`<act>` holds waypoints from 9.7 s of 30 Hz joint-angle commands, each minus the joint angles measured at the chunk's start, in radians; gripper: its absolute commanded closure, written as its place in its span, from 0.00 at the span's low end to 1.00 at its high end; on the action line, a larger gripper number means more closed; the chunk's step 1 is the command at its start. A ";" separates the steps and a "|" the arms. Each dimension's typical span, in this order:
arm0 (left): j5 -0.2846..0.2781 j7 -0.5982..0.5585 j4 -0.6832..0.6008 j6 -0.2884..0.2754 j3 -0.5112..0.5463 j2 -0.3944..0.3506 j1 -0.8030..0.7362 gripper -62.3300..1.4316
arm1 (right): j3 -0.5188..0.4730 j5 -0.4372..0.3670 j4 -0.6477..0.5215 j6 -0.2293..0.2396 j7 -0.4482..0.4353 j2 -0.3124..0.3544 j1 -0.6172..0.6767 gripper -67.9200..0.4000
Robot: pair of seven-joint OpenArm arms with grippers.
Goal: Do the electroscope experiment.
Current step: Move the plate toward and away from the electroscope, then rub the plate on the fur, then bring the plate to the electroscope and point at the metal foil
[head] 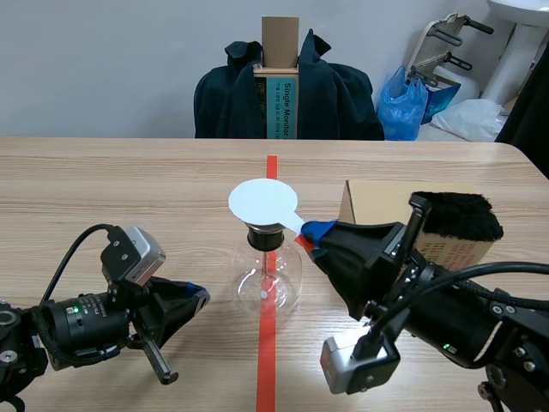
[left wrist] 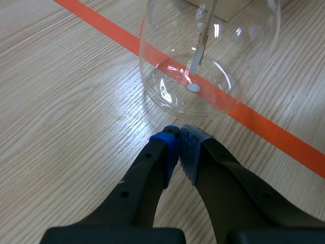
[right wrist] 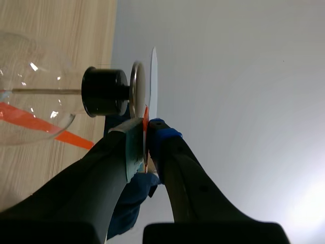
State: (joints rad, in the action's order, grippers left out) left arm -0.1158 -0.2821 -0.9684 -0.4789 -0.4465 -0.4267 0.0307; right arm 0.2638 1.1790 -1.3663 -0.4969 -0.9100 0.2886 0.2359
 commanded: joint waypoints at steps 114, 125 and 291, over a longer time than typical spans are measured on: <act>-0.117 0.039 -0.937 -0.024 0.484 -0.283 -0.780 0.00 | -0.386 -0.130 0.288 -0.134 0.339 -0.114 0.035 0.98; -0.128 0.038 -0.937 -0.024 0.484 -0.283 -0.775 0.00 | -0.381 -0.123 0.299 -0.101 0.240 -0.114 0.035 0.98; -0.013 -0.017 -0.043 -0.032 -0.030 -0.055 0.066 0.95 | -0.223 -0.233 -0.507 0.262 0.412 -0.014 -0.087 0.98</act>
State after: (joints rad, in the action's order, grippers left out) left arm -0.1230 -0.2825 -0.9859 -0.5083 -0.4767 -0.4824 0.0986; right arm 0.0341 0.9432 -1.8912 -0.2234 -0.4984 0.2611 0.1585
